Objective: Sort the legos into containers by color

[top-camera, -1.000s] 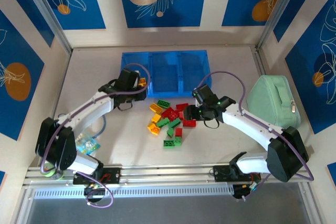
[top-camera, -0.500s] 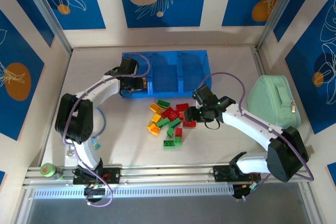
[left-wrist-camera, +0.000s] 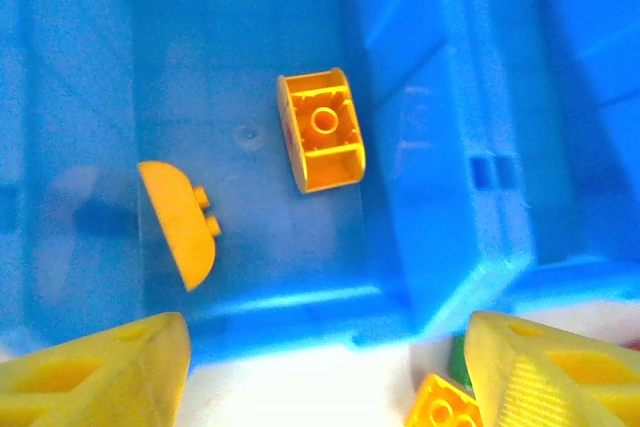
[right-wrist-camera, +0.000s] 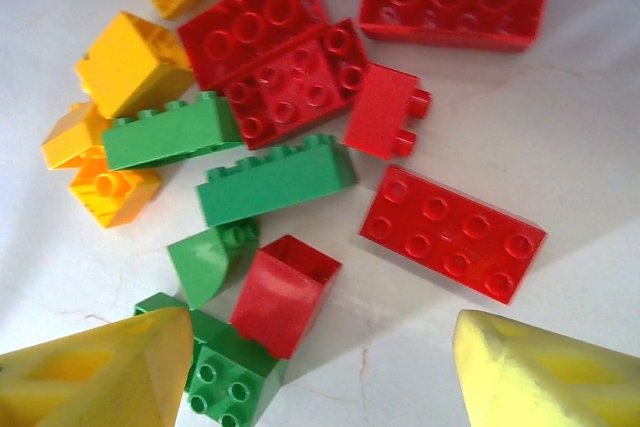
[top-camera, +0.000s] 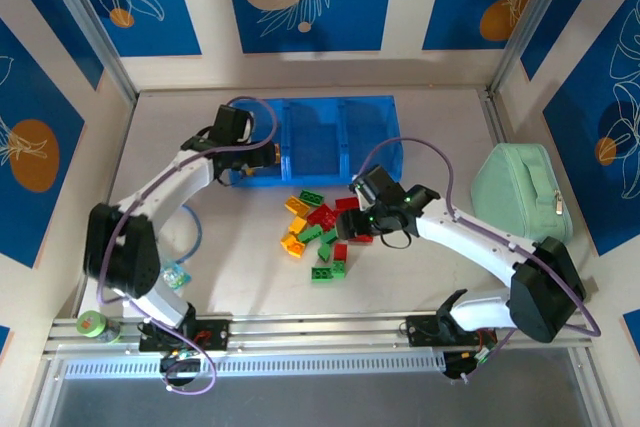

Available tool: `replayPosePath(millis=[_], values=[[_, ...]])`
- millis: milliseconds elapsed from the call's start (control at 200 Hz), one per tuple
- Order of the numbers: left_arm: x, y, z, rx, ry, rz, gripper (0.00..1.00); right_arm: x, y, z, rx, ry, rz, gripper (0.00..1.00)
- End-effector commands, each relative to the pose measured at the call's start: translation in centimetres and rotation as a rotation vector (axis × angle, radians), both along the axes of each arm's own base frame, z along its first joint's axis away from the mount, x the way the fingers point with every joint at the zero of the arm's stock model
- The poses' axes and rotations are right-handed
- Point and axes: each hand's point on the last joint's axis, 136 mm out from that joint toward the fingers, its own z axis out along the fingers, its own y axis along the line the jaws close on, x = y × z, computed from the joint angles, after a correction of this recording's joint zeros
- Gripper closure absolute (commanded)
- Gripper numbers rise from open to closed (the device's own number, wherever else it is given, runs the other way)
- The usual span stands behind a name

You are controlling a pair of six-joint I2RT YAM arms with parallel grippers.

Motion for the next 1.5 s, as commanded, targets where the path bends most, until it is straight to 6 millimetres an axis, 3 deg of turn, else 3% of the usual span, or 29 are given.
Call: replayPosePath(millis=[0, 115, 320, 490, 700, 856, 1031, 1136, 1341, 1496], values=[[-2.2, -0.2, 1.1, -0.059, -0.029, -0.018, 0.27, -0.3, 2.2, 0.8, 0.014, -0.021, 0.132, 0.29], [-4.5, 0.0, 1.0, -0.085, -0.035, -0.018, 0.26, -1.1, 3.3, 0.5, -0.023, -0.006, 0.201, 0.28], [-8.1, 0.6, -0.2, -0.108, -0.019, -0.011, 0.25, -3.9, 3.2, -0.2, -0.111, 0.069, 0.138, 0.29], [-9.5, 0.8, -1.8, -0.120, 0.008, 0.000, 0.25, -6.7, 2.7, -2.9, -0.172, 0.177, 0.036, 0.34], [-10.0, 0.3, -3.2, -0.118, 0.031, -0.008, 0.25, -8.5, 3.0, -6.1, -0.236, 0.234, -0.041, 0.35], [-10.2, 0.0, -3.8, -0.124, 0.037, -0.008, 0.25, -8.7, 3.2, -6.9, -0.267, 0.229, -0.073, 0.36], [-10.5, 0.2, -4.3, -0.113, 0.045, -0.005, 0.25, -8.8, 3.1, -7.6, -0.278, 0.237, -0.093, 0.43], [-10.4, 0.2, -4.3, -0.112, 0.039, -0.002, 0.25, -8.5, 3.0, -7.6, -0.283, 0.224, -0.101, 0.47], [-10.3, 0.2, -4.2, -0.111, 0.038, -0.002, 0.25, -8.2, 3.0, -7.2, -0.291, 0.203, -0.102, 0.65], [-10.4, 0.5, -4.1, -0.100, 0.031, 0.002, 0.25, -8.2, 2.6, -5.8, -0.314, 0.171, -0.101, 0.70]])
